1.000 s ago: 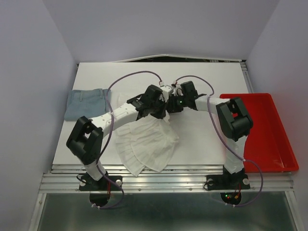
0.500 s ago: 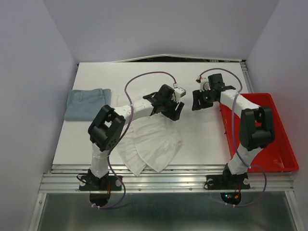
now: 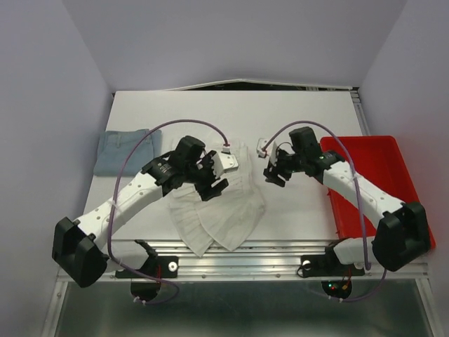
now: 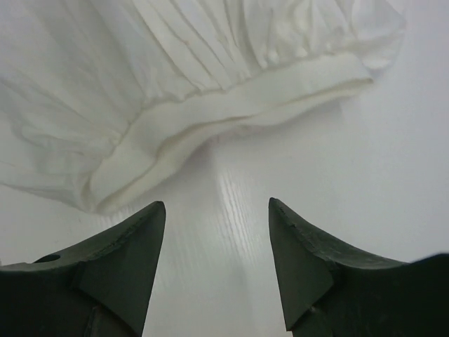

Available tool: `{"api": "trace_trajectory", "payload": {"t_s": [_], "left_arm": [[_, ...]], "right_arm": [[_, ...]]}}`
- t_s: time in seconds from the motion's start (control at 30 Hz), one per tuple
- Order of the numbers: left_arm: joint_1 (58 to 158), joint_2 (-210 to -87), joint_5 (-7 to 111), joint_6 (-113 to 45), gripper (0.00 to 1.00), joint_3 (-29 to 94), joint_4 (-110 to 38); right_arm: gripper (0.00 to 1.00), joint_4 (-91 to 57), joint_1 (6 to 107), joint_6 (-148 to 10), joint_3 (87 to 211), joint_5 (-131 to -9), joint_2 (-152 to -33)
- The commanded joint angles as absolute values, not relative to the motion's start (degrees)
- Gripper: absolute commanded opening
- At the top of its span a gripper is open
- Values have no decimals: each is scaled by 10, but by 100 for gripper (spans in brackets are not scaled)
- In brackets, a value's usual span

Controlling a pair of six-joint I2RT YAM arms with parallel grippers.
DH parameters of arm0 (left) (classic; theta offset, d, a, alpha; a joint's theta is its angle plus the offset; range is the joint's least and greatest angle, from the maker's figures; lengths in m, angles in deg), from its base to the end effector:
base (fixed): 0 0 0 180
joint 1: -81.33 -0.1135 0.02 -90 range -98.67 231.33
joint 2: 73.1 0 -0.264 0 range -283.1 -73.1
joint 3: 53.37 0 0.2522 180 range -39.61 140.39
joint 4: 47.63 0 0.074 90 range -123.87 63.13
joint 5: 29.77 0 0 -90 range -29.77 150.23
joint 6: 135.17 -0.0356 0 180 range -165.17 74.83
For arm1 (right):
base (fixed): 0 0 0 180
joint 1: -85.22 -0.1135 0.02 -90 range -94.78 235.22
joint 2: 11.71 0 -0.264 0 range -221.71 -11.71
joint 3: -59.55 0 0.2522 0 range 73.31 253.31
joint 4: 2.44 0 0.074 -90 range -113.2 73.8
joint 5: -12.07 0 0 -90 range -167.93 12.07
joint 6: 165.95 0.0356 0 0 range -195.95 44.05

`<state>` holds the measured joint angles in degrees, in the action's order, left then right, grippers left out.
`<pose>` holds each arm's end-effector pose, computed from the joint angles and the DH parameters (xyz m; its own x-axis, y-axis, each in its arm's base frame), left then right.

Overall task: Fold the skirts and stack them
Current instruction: Flatten the skirt out

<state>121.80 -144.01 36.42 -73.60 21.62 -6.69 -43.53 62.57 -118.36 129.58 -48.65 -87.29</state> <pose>0.1964 -0.1865 0.3170 -0.0016 0.5739 -0.8189 0.9555 0.2423 0.1680 0.2493 0.1229 0.2684 -0.0599 -0.6624 -0.7467 -0.9293 0.3100 -0.2005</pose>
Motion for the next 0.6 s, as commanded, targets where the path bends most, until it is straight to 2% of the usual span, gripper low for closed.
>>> {"api": "trace_trajectory", "payload": {"t_s": [0.0,0.1,0.23,0.33,0.4,0.57], "left_arm": [[1142,-1472,374,-816,75,144,13],[1071,-1496,360,-814,73,134,4],[1055,-1533,377,-813,70,124,-16],[1051,-1584,389,-809,67,130,-36],[1050,-1612,397,-808,66,147,-54],[1049,-1730,389,-804,62,226,-61]], "right_arm": [[65,-370,574,-1177,1333,-481,-923],[60,-371,548,-1102,1402,-460,-1006],[57,-347,516,-1036,1437,-440,-1069],[51,-357,510,-1020,1462,-442,-1122],[46,-360,510,-1024,1452,-471,-1141],[43,-346,510,-1007,1374,-495,-1129]]}}
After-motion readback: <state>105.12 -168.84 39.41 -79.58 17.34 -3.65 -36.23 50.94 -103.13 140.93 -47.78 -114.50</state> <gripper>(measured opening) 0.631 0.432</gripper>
